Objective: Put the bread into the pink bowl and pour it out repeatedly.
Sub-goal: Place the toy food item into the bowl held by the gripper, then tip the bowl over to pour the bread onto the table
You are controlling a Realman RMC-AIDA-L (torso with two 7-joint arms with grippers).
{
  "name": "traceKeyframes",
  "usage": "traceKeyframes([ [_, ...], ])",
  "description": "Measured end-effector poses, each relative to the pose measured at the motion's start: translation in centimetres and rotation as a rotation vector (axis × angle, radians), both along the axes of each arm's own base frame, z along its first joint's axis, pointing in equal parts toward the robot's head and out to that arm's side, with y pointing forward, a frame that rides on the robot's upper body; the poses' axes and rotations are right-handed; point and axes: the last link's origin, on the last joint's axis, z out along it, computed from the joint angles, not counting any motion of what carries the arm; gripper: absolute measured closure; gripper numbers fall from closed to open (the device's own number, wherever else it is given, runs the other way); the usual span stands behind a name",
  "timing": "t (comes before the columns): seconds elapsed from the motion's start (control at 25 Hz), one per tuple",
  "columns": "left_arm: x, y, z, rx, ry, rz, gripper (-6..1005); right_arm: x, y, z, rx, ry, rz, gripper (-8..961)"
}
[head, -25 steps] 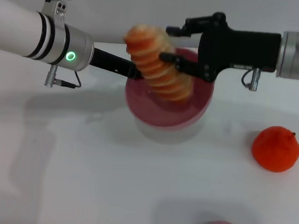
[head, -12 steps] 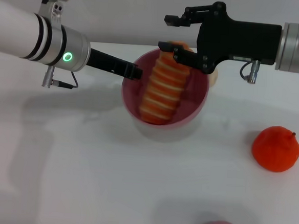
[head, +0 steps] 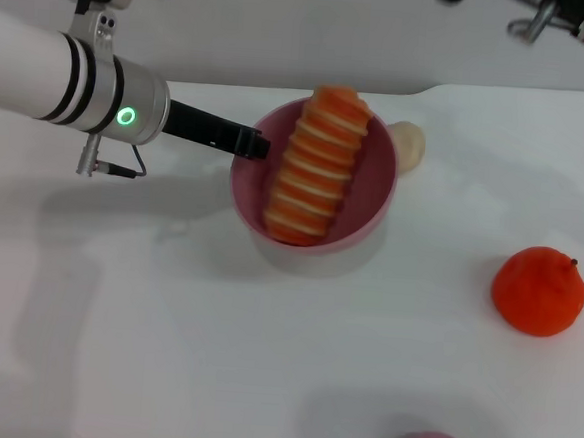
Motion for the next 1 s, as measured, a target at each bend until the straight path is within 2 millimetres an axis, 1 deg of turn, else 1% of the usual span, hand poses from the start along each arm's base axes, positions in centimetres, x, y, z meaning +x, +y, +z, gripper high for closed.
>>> traceKeyframes([
  [0.08, 0.0, 0.0, 0.0, 0.0, 0.0, 0.0, 953, 0.2, 0.6, 0.8, -0.002, 0.073, -0.077, 514],
  [0.12, -0.4, -0.1, 0.0, 0.0, 0.001, 0.01, 953, 0.3, 0.8, 1.2, -0.004, 0.101, -0.105, 514],
  [0.16, -0.5, -0.2, 0.0, 0.0, 0.001, 0.011, 953, 0.5, 1.0, 1.7, -0.002, 0.132, -0.132, 513],
  [0.28, -0.6, -0.2, 0.0, -0.002, 0.002, 0.014, 953, 1.1, 1.0, 2.9, -0.012, 0.212, -0.174, 511],
  [0.48, -1.0, -0.4, -0.2, -0.009, 0.015, 0.02, 954, 2.3, -0.4, 5.0, -0.105, 0.365, -0.198, 507],
  [0.6, -1.6, -0.4, -0.2, -0.01, 0.066, 0.021, 954, 3.8, -2.0, 6.5, -0.109, 0.403, -0.198, 505],
  [0.68, -1.8, -0.4, -0.2, -0.014, 0.087, 0.02, 954, 4.6, -2.7, 7.1, -0.071, 0.389, -0.207, 504],
  [0.76, -1.8, -0.2, -0.1, -0.004, 0.098, 0.013, 954, 5.6, -2.9, 7.4, -0.02, 0.372, -0.228, 503],
  [0.92, -1.5, 0.5, -0.1, 0.045, 0.116, -0.032, 954, 7.3, -2.7, 7.0, 0.024, 0.355, -0.28, 500],
  [1.0, -1.0, 0.7, -0.4, 0.06, 0.137, -0.074, 954, 7.6, -2.6, 6.8, 0.031, 0.35, -0.287, 498],
])
